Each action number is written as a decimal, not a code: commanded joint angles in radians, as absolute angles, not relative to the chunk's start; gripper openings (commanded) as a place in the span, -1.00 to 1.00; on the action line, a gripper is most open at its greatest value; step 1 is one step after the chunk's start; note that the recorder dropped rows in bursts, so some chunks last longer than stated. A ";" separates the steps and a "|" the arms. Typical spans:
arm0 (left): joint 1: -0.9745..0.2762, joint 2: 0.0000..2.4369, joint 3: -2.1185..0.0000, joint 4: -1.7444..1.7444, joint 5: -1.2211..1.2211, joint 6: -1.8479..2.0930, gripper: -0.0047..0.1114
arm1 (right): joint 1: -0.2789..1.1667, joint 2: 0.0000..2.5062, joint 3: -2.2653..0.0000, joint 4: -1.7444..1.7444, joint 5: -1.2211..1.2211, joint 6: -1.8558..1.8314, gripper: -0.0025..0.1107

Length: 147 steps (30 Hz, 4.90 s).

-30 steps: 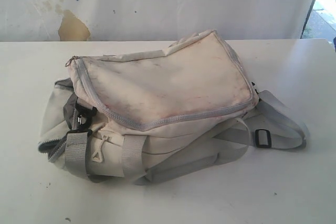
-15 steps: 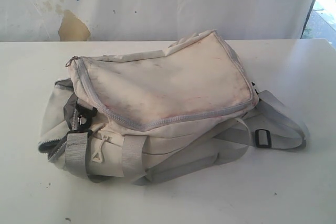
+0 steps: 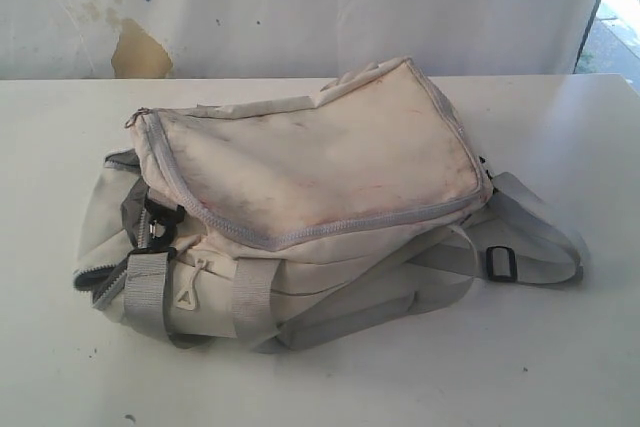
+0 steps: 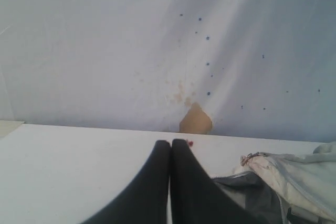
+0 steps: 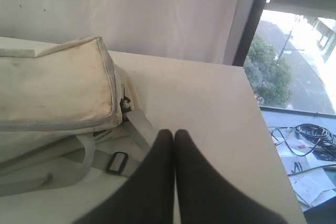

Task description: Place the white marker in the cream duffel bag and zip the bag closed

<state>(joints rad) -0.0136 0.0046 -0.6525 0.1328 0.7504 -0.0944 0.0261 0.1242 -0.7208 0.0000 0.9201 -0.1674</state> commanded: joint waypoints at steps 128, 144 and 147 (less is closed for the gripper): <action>-0.013 0.000 0.000 0.000 0.158 0.006 -0.92 | 0.041 0.000 0.000 0.007 0.171 -0.126 -0.96; -0.013 0.000 0.000 0.000 0.158 0.006 -0.92 | 0.039 0.000 0.000 -0.022 0.150 0.000 -0.96; -0.013 0.000 0.000 0.000 0.158 0.006 -0.92 | 0.039 0.000 0.000 -0.022 0.153 0.000 -0.96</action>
<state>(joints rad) -0.0123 0.0029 -0.0048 0.0080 0.1555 0.0115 0.0400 0.0031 -0.0070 -0.0096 0.1649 0.0000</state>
